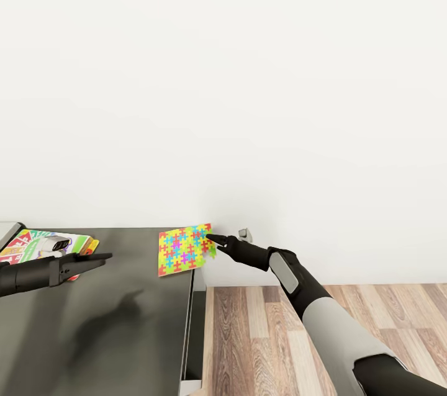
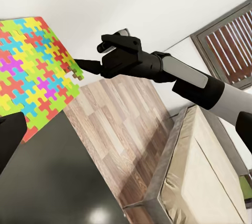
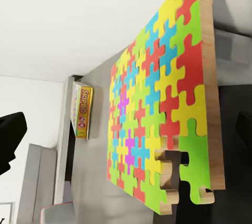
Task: Put all the toys in the child's room - the three board games (two on the bed and one on the table), the two jigsaw puzzles on the table, and the tennis ball on the table - inside the toy box on the table in the child's room.
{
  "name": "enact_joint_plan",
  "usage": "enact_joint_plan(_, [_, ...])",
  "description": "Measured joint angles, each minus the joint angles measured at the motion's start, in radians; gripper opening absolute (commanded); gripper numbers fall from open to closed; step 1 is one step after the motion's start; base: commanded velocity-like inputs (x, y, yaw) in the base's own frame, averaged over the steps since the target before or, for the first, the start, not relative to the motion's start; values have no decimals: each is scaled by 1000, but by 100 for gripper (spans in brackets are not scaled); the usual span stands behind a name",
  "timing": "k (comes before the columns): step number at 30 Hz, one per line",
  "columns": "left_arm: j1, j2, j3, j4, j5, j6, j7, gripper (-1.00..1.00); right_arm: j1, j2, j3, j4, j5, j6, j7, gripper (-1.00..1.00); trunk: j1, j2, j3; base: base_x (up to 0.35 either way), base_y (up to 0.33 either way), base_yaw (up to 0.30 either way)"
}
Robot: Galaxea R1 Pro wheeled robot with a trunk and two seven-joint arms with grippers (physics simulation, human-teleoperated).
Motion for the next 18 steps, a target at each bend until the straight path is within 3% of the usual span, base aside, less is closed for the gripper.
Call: enact_joint_plan(18, [0,0,1,0,0,1,0,100,0,0,-3,8,-1,2,0,100,4,-7,-3,0,0,0])
